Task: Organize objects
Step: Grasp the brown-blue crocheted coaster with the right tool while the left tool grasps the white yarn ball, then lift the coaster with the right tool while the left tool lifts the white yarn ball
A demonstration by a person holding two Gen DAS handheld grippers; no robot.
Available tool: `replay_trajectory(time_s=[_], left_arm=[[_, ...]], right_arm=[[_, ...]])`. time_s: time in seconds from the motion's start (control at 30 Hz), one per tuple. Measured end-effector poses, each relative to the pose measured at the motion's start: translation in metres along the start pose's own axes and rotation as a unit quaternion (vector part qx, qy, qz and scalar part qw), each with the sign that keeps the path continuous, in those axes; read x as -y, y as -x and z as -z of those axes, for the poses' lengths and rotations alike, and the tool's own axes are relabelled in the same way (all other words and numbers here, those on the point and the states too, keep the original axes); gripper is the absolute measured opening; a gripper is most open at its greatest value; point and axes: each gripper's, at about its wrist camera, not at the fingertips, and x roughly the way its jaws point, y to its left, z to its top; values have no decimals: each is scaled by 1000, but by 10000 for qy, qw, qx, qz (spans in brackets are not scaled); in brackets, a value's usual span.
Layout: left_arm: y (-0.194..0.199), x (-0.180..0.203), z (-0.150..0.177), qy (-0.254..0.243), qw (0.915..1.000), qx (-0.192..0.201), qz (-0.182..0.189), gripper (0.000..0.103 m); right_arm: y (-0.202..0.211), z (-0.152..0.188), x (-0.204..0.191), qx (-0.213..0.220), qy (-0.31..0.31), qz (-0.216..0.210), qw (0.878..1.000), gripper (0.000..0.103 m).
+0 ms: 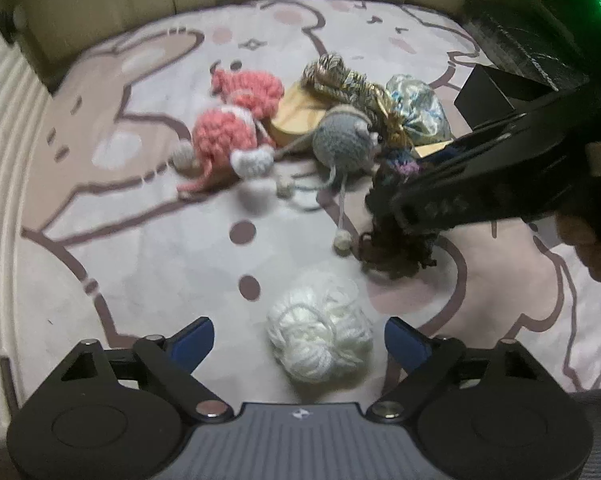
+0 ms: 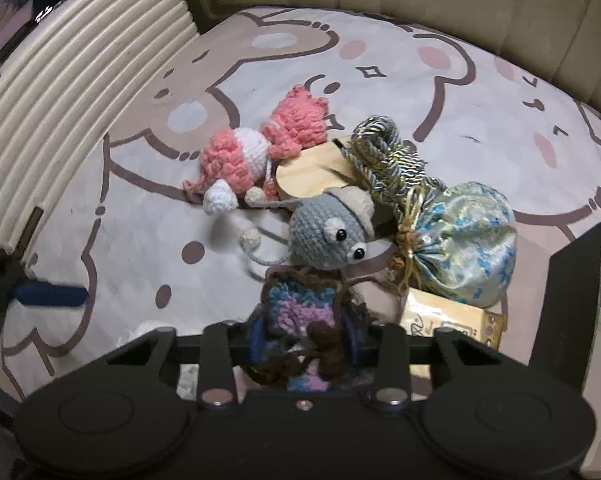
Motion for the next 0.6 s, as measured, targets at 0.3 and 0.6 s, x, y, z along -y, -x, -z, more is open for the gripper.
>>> replay_trajectory(time_s=[0.3,0.6], left_arm=[[-25,-18,2,975,9920,-591,546,69],[-25,-11,-3,979,9921,-532,575,40]], right_arm=[[12,-2,11,92,-205,135,9997,27],[27,1,23,318,-485,-36,9983,26]])
